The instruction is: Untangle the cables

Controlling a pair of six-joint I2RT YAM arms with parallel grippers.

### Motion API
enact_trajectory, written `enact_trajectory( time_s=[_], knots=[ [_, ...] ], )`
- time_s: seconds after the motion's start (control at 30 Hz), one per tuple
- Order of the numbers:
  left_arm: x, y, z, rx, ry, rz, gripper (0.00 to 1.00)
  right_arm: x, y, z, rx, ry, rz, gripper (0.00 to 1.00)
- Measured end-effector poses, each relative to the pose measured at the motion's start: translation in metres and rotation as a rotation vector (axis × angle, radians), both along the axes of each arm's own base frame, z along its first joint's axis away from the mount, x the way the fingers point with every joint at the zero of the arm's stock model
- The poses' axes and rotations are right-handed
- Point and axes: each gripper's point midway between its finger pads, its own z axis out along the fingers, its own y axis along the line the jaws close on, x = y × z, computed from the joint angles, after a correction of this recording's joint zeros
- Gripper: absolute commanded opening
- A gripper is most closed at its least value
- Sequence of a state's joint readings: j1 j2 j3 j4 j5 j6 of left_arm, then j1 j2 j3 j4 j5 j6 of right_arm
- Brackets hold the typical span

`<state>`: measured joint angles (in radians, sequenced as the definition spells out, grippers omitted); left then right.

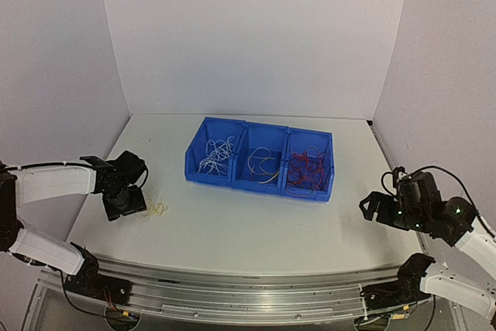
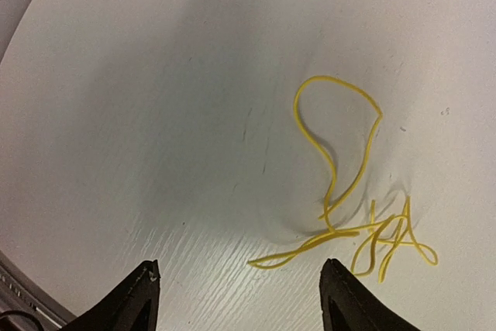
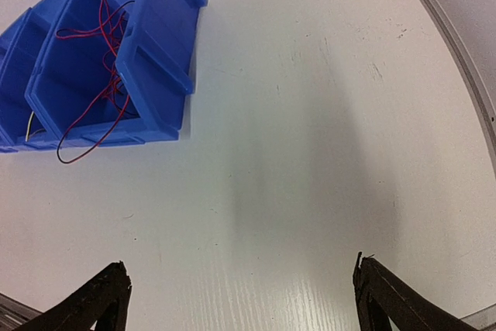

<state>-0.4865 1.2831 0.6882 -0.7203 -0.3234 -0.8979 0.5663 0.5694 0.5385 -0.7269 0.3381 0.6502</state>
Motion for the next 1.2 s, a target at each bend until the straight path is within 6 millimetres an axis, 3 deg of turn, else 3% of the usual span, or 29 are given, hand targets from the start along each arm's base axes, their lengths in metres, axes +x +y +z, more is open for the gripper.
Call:
enact_trajectory(
  time_s=[0.23,0.47,0.73,0.83,0.97,1.2],
  knots=[
    [0.033,-0.003,-0.002,-0.1,-0.106,-0.022,0.45,-0.001,0.001,0.002,0.01,-0.009,0.004,0.97],
    [0.053,-0.019,-0.005,-0.152,-0.163,-0.107,0.03,-0.001,0.0,0.008,0.021,-0.035,0.004,0.97],
    [0.065,-0.023,0.016,-0.13,-0.25,-0.203,0.0,-0.001,0.0,0.011,0.024,-0.045,0.006,0.97],
    [0.07,-0.024,0.042,-0.122,-0.337,-0.248,0.0,0.0,0.0,0.013,0.027,-0.049,0.006,0.97],
    [0.079,-0.029,0.096,-0.134,-0.486,-0.304,0.0,0.0,0.0,0.013,0.027,-0.05,0.007,0.97],
    [0.092,-0.065,0.224,-0.288,-0.791,-0.46,0.0,0.0,0.001,0.015,0.026,-0.053,0.011,0.97]
  ],
)
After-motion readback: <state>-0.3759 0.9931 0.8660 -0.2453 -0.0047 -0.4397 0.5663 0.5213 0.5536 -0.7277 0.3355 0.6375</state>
